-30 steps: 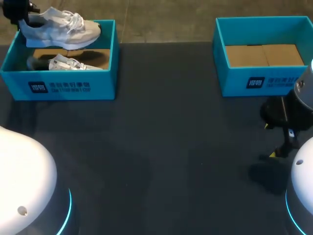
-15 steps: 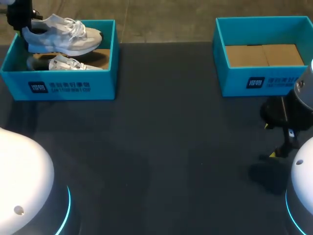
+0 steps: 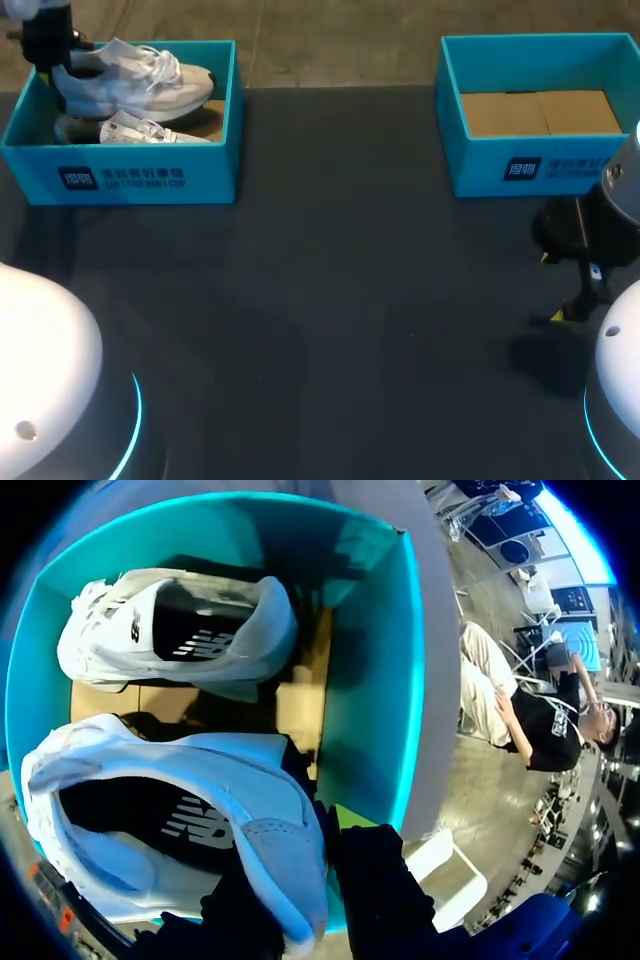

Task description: Take the shoe out of the shoebox, open the shoe tongue, remove and reinsert the insole, then place the shoe into the shoebox

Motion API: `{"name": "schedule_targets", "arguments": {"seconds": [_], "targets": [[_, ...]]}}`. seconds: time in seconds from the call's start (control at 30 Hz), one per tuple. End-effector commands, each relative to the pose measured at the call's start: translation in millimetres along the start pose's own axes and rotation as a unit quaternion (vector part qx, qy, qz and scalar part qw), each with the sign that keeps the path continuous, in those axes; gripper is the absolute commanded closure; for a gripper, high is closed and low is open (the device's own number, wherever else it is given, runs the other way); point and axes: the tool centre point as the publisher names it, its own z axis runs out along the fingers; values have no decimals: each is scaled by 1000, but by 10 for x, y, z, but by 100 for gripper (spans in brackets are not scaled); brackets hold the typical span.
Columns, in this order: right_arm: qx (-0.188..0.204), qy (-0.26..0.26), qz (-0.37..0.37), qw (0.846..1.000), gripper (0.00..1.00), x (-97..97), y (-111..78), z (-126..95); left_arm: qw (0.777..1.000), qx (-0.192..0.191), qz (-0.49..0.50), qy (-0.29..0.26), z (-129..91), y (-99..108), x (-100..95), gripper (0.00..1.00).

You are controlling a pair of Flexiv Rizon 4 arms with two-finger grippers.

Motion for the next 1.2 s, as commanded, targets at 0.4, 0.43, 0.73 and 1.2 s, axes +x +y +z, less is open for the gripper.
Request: {"name": "schedule_targets", "arguments": {"seconds": [0.4,0.43,0.73,1.2], "targets": [[0,-2,-1,1000,0,20,-12,1,1000,11,11,8,205,124,-232,100],[0,-2,-1,1000,0,20,-12,1,1000,14,10,8,217,124,-245,100],[0,-2,-1,1000,0,20,-12,1,1000,22,16,14,319,120,-349,100],[0,-2,-1,1000,0,20,-12,1,999,44,5,18,470,102,-359,100]]}}
